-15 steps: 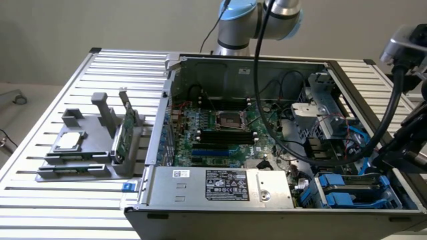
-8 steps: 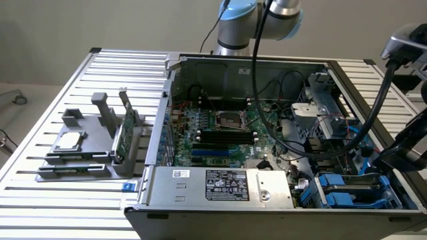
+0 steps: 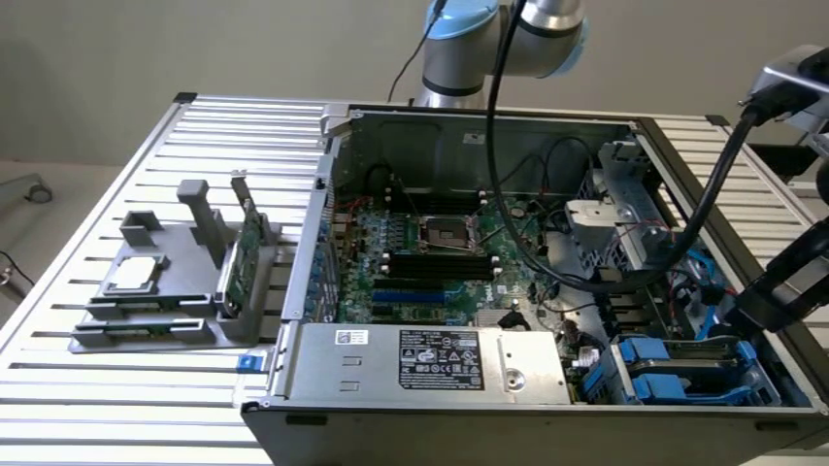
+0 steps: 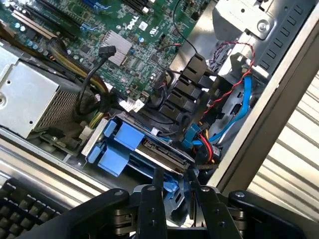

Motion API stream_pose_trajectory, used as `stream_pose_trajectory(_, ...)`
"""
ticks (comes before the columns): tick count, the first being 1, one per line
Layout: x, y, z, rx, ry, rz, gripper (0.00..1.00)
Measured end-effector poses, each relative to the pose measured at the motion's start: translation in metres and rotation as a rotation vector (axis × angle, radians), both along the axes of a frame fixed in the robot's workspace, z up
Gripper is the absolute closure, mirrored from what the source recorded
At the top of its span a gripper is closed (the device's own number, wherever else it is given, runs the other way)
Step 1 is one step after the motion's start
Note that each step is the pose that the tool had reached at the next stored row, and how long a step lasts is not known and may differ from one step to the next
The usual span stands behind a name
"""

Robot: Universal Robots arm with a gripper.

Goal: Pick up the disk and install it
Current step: 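Insert the disk into the insertion slot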

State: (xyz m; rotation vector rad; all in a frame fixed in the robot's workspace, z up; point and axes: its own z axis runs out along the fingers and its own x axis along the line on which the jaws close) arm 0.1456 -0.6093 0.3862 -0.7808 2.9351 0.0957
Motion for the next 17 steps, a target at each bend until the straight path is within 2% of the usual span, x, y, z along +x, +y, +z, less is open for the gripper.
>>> stream_pose_trajectory(17,0.0,0.0,-0.0031,0.0,0.0,-0.308,0.69)
